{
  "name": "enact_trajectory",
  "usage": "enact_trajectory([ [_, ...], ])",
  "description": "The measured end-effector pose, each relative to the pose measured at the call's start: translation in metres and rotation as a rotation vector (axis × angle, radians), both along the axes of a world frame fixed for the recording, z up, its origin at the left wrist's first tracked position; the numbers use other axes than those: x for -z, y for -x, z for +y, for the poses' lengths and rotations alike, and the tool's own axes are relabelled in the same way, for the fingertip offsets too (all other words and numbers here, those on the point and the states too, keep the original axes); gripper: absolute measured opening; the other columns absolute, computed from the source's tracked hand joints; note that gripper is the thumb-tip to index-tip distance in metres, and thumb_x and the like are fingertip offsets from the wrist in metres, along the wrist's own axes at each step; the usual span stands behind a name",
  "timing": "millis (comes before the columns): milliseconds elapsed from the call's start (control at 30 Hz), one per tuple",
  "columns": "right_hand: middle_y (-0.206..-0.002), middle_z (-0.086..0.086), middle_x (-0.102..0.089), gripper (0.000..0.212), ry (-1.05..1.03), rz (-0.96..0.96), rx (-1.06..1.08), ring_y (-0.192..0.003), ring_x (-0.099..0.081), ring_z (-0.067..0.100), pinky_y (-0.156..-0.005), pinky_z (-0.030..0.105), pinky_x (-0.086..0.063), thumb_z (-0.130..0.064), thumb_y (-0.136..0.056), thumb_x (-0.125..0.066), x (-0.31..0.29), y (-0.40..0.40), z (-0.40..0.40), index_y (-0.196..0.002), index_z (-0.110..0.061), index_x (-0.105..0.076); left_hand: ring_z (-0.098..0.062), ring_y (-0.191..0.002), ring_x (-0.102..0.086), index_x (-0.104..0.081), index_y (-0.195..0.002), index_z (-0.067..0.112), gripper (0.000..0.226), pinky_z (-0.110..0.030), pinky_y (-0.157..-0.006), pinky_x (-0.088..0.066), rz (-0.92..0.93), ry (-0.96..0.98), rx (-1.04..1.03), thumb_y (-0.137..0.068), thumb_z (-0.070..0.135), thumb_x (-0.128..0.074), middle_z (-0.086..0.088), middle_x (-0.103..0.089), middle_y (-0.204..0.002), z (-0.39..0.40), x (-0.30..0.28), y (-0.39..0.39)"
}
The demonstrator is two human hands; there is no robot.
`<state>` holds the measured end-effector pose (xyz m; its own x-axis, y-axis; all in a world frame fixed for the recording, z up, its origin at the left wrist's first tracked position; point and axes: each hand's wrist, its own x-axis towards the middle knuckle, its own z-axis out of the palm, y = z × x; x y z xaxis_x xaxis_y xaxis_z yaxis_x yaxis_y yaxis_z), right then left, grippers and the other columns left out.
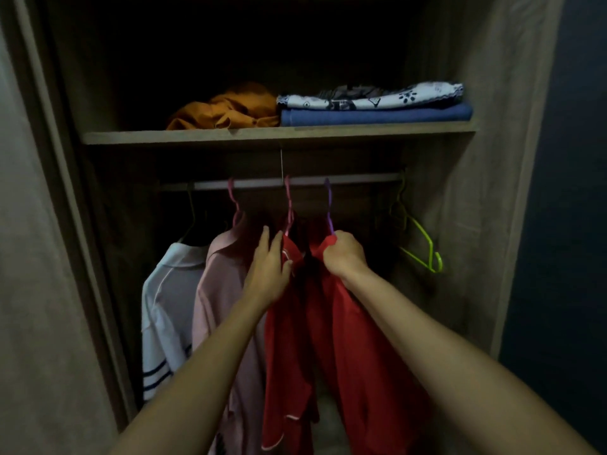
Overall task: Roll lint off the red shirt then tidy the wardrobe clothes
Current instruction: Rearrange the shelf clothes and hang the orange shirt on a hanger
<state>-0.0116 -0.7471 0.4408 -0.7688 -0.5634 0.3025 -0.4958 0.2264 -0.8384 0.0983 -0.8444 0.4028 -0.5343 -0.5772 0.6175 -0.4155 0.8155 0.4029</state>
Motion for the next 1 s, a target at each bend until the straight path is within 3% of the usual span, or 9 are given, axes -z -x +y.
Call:
enact_trajectory([
  [100,-0.122,0.019,-0.063,0.032,-0.026,0.019,0.009,-0.114,-0.059,0.035,-0.090,0.032,-0.048,-0.010,-0.087,-0.053,-0.020,0.018,-0.019,-0.118,-0.004,-0.062,-0.027,-0.148,-0.004,-0.011,-0.150,0.001,0.075,-0.019,-0.114,-0.003,-0.013,-0.018,0.035,-0.087,-0.004,-0.051,-0.019,0.000,-0.159,-0.005,0.003,0.021],
  [233,-0.128,0.020,-0.059,0.033,-0.070,0.023,0.020,-0.119,-0.056,0.034,-0.095,0.031,-0.046,-0.007,-0.092,-0.048,-0.041,0.042,-0.037,-0.122,0.001,-0.058,-0.027,-0.147,0.012,0.008,-0.149,-0.001,0.092,-0.023,-0.116,0.005,-0.074,-0.081,0.049,-0.077,-0.017,-0.048,-0.017,0.017,-0.157,-0.007,0.009,0.036],
  [633,-0.132,0.019,-0.057,0.034,-0.199,0.112,-0.089,-0.124,-0.053,0.032,-0.098,0.032,-0.045,-0.012,-0.095,-0.046,-0.024,0.068,-0.070,-0.125,0.000,-0.057,-0.026,-0.146,0.014,0.007,-0.149,0.000,0.094,-0.025,-0.117,0.004,-0.020,-0.107,0.028,-0.072,-0.021,-0.042,-0.017,0.016,-0.157,-0.006,0.019,0.051],
  [1000,-0.130,0.020,-0.058,0.034,-0.267,0.235,-0.098,-0.122,-0.055,0.033,-0.098,0.034,-0.045,-0.011,-0.096,-0.044,-0.022,0.075,-0.075,-0.124,0.001,-0.058,-0.024,-0.147,0.007,0.001,-0.149,-0.002,0.090,-0.016,-0.114,0.003,0.006,-0.109,-0.003,-0.073,-0.021,-0.044,-0.018,0.012,-0.158,-0.007,0.018,0.042],
])
